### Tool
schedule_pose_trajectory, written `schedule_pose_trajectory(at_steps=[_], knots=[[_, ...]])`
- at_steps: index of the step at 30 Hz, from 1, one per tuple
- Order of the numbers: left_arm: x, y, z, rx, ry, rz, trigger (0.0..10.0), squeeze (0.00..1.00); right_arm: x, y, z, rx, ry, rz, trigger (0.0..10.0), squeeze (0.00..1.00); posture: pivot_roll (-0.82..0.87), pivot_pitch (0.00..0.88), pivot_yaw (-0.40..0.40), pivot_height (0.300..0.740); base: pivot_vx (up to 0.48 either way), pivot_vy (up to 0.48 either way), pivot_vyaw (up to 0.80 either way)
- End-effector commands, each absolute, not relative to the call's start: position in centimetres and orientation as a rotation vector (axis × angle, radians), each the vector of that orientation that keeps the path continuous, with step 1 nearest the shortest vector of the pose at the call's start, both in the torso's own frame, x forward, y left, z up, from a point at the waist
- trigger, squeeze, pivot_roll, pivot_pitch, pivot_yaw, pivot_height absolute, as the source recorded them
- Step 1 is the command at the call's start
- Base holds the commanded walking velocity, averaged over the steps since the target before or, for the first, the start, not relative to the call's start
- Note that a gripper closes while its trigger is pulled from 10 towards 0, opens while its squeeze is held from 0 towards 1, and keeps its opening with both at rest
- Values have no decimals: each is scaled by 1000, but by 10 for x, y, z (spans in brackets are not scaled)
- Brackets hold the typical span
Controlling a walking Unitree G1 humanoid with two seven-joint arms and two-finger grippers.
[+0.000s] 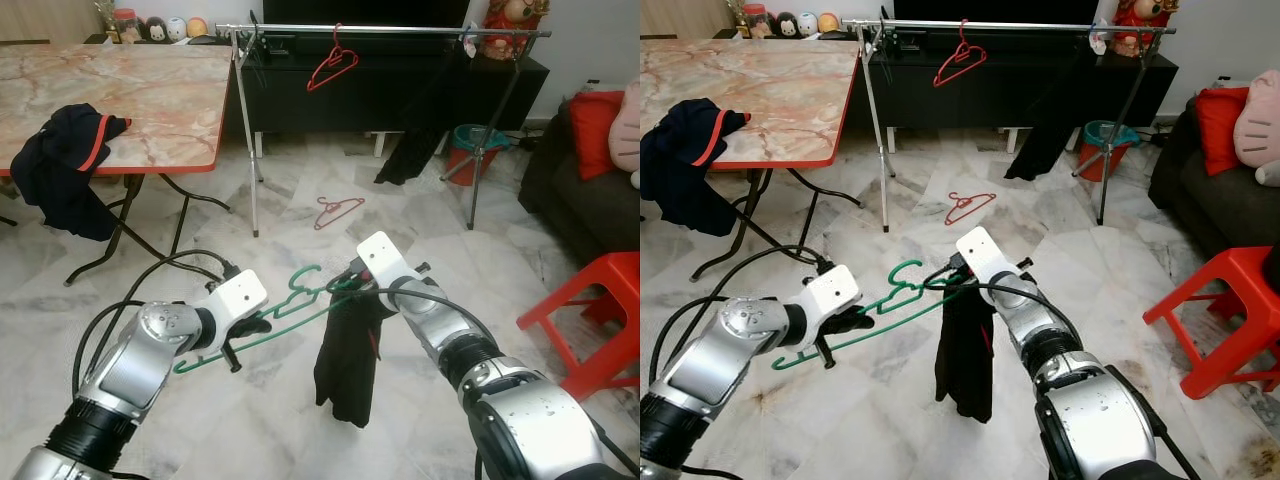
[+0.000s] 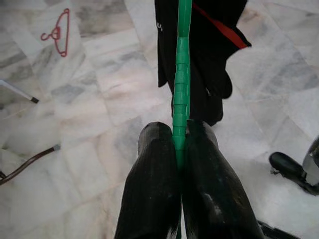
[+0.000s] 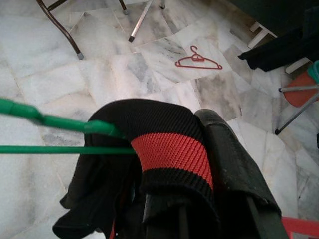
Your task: Hang hanger
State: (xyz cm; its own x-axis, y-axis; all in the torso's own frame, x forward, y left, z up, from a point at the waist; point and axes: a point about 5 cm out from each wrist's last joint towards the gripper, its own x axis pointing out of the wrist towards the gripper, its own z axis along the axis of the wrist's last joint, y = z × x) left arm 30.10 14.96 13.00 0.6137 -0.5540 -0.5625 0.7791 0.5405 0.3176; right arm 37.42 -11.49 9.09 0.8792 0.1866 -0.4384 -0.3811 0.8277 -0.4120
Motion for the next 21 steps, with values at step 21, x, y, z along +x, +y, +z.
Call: schedule_pose_trajectory(at_steps=[21], knots=[[305,144,126,646,474,-784,10000,0,378,-100,100,-500,357,330,10000,0,-80,0,-79,740,0,0,0]])
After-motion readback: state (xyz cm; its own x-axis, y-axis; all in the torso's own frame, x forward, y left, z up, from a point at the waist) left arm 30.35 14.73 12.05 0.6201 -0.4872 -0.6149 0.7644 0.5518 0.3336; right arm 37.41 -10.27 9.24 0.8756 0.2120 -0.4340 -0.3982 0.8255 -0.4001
